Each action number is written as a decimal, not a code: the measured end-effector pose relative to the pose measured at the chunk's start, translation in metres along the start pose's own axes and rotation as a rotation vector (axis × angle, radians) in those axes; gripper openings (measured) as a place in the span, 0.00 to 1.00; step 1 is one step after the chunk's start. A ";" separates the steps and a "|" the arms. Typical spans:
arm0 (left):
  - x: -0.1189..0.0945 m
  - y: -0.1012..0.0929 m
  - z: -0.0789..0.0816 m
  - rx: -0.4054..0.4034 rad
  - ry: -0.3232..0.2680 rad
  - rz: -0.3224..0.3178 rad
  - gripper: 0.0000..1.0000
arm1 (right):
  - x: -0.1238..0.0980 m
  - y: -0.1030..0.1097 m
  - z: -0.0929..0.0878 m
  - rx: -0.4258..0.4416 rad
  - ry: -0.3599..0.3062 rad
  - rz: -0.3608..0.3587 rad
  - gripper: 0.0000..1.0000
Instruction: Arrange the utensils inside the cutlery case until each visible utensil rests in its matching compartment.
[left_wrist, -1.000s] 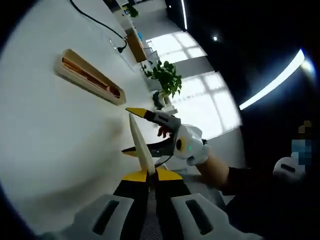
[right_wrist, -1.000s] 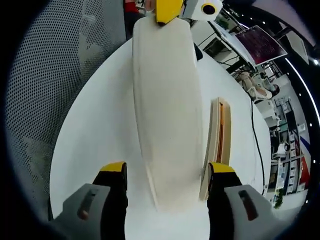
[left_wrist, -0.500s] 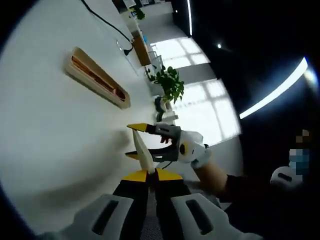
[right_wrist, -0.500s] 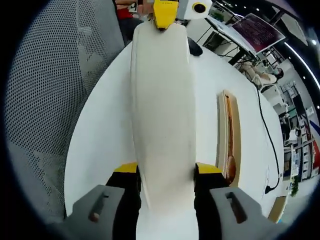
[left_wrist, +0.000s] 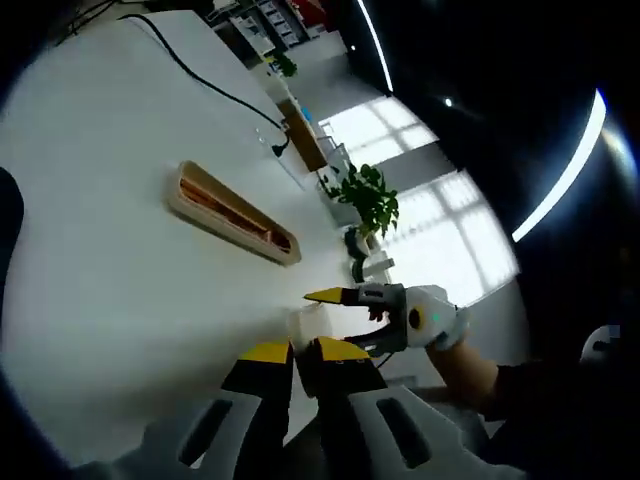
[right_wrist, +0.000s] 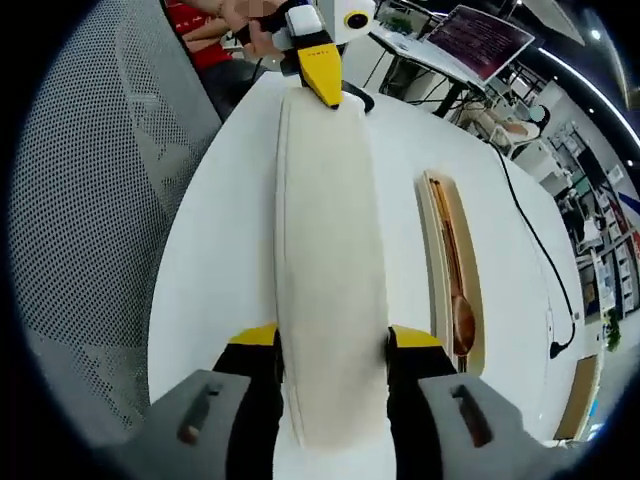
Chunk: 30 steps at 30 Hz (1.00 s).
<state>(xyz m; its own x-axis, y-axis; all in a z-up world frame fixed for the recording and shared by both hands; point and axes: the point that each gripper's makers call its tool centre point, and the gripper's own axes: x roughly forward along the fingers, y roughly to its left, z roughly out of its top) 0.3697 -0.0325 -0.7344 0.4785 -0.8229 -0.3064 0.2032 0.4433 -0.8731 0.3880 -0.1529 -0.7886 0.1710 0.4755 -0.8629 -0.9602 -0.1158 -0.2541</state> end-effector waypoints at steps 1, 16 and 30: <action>0.001 0.003 0.001 0.004 -0.004 0.014 0.08 | -0.001 0.000 0.000 0.007 0.002 0.000 0.39; -0.001 0.022 0.010 0.113 -0.060 0.129 0.17 | -0.003 -0.003 0.004 0.025 0.003 -0.005 0.39; 0.004 0.016 0.020 0.068 -0.103 0.103 0.18 | -0.006 -0.009 0.008 0.020 -0.004 -0.031 0.39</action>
<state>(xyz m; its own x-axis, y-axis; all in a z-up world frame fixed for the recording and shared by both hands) 0.3920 -0.0218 -0.7416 0.5840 -0.7328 -0.3491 0.2044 0.5490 -0.8105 0.3936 -0.1480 -0.7773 0.2003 0.4825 -0.8527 -0.9585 -0.0836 -0.2725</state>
